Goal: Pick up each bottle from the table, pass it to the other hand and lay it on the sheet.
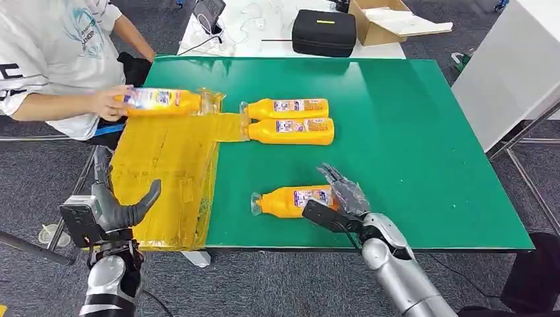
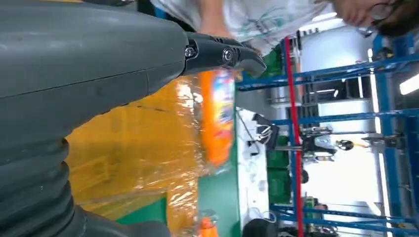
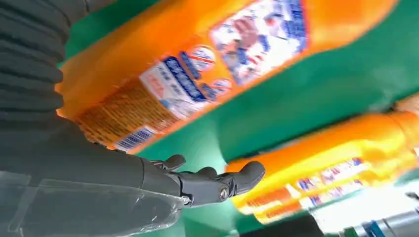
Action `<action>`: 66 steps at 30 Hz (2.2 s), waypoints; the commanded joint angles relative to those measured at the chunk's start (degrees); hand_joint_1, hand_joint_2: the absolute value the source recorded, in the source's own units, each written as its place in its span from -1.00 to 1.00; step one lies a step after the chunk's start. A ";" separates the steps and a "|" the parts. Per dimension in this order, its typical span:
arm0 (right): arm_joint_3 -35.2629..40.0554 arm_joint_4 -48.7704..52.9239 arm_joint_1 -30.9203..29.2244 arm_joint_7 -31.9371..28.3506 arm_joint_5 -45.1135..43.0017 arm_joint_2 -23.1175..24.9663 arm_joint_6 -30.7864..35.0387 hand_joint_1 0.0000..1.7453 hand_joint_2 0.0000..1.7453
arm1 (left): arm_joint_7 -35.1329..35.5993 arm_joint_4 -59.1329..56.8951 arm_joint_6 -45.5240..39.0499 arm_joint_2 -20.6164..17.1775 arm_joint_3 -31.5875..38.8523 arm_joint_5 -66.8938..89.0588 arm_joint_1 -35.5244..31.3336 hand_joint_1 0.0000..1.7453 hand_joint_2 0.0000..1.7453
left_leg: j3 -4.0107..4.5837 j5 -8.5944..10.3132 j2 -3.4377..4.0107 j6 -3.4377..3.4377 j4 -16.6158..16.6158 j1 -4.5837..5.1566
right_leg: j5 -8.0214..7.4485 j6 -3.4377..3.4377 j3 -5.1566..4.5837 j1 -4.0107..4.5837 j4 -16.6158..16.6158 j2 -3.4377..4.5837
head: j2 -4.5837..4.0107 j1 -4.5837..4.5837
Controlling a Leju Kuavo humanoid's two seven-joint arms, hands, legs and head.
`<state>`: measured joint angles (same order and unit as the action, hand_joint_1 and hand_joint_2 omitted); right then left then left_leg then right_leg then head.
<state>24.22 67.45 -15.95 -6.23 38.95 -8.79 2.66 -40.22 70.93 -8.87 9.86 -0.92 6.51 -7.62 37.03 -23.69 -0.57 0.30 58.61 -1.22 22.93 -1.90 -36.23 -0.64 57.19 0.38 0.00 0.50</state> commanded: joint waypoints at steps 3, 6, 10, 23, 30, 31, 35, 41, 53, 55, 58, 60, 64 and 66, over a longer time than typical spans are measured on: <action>2.33 -9.43 -6.74 -0.29 -1.44 -3.48 -6.47 -1.00 1.00 | 0.22 -8.03 0.55 0.68 0.84 0.03 -2.72 -1.00 1.00 | -0.30 -0.06 0.08 -0.11 -0.05 0.07 | 0.04 0.03 0.31 -0.04 -0.05 0.00 | 0.00 0.00; 5.86 -13.47 -10.85 0.13 -2.21 -4.87 -11.43 -1.00 1.00 | 0.22 -10.53 1.32 0.78 0.60 0.33 -3.83 -1.00 1.00 | -0.25 -0.02 0.05 -0.09 -0.04 0.07 | 0.02 0.03 0.25 -0.04 -0.05 -0.03 | 0.00 0.00; 9.25 -18.85 -16.81 -0.50 -2.81 -5.65 -14.86 -1.00 1.00 | 0.22 -12.95 1.70 1.02 0.55 -0.56 -5.10 -1.00 1.00 | -0.36 -0.02 0.11 -0.11 -0.07 0.08 | -0.03 0.01 0.36 -0.05 -0.08 0.01 | 0.00 0.00; 20.09 -28.43 -27.69 -0.94 -2.77 -3.78 -23.42 -1.00 1.00 | 0.22 -18.15 3.09 1.56 0.35 -1.21 -7.30 -1.00 1.00 | -0.21 0.04 0.12 -0.08 -0.03 0.08 | -0.07 -0.06 0.19 -0.06 -0.01 0.06 | 0.00 0.02; 24.54 -31.15 -28.29 -2.38 -3.93 -2.65 -23.62 -0.34 1.00 | 0.22 -19.46 2.98 1.90 -0.10 -1.40 -8.20 -1.00 1.00 | -0.29 0.01 0.09 -0.10 -0.02 0.06 | -0.04 -0.03 0.31 -0.03 -0.02 0.02 | 0.00 0.02; 24.54 -31.15 -28.29 -2.38 -3.93 -2.65 -23.62 -0.34 1.00 | 0.22 -19.46 2.98 1.90 -0.10 -1.40 -8.20 -1.00 1.00 | -0.28 0.02 0.08 -0.09 -0.03 0.04 | -0.06 -0.04 0.31 -0.01 -0.05 0.01 | 0.00 0.00; 26.73 -31.39 -28.37 -2.79 -4.37 -2.93 -23.76 1.00 1.00 | 0.22 -19.96 3.32 1.99 -0.30 -1.55 -8.41 -1.00 1.00 | -0.22 0.06 0.03 -0.09 -0.02 0.06 | -0.07 -0.05 0.23 -0.04 -0.02 -0.04 | 0.00 0.02; 28.85 -30.42 -29.37 -3.02 -5.05 -4.29 -24.45 1.00 1.00 | 0.22 -20.05 3.84 2.63 -0.06 -2.39 -8.28 -1.00 1.00 | -0.19 0.06 0.02 -0.08 -0.01 0.05 | -0.07 -0.07 0.19 -0.04 -0.02 -0.04 | 0.00 0.02; 25.07 -22.94 -23.54 -0.71 -10.34 -6.43 -14.19 1.00 1.00 | 0.22 -18.67 3.62 2.66 0.26 -2.65 -6.82 -1.00 1.00 | -0.21 0.05 -0.05 -0.08 0.00 0.03 | -0.05 -0.07 0.23 -0.02 -0.04 -0.10 | 0.00 0.00; 17.25 -16.00 -15.77 -1.19 -12.45 -4.75 -3.57 1.00 1.00 | 0.22 -18.60 5.32 3.05 1.14 -3.24 -6.08 -1.00 1.00 | -0.54 -0.01 -0.12 -0.14 -0.10 0.02 | 0.03 -0.01 0.61 0.03 -0.17 -0.23 | 0.00 0.02; 1.38 -0.43 -2.97 -7.32 -9.36 4.20 16.05 1.00 1.00 | 1.64 -14.93 9.18 4.34 2.24 -5.14 -3.61 -1.00 1.00 | -0.43 -0.01 -0.02 -0.07 -0.11 -0.05 | -0.02 -0.02 0.47 0.07 -0.20 -0.07 | 0.00 0.02; -4.90 8.51 2.37 -11.47 -6.02 9.78 25.72 1.00 1.00 | 4.21 -11.41 11.98 4.93 1.12 -7.36 -1.81 -1.00 1.00 | -0.49 -0.12 0.19 -0.05 -0.13 -0.04 | 0.02 0.03 0.48 0.07 -0.18 0.13 | 0.00 0.02; -11.25 16.82 7.59 -20.17 -10.54 13.92 32.19 1.00 1.00 | 8.28 -6.71 16.94 4.97 -4.17 -12.88 -0.64 -1.00 1.00 | -0.15 -0.20 0.11 0.00 0.03 -0.01 | 0.10 0.02 0.13 0.05 0.07 0.06 | 0.00 0.04; -13.20 15.85 8.54 -23.43 -12.05 14.62 32.54 1.00 1.00 | 9.41 -5.35 18.39 4.59 -6.72 -15.25 -0.77 -1.00 1.00 | -0.21 -0.19 -0.16 -0.03 0.02 0.00 | 0.22 0.05 0.22 0.04 0.09 -0.22 | 0.00 0.07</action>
<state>29.47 66.11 -19.06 -20.14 31.60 -4.21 30.79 -34.88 58.25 4.92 14.34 -0.85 -2.76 -9.69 37.13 -23.71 -0.68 0.29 58.62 -1.24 22.93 -1.97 -36.35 -0.62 57.19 0.34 0.00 0.57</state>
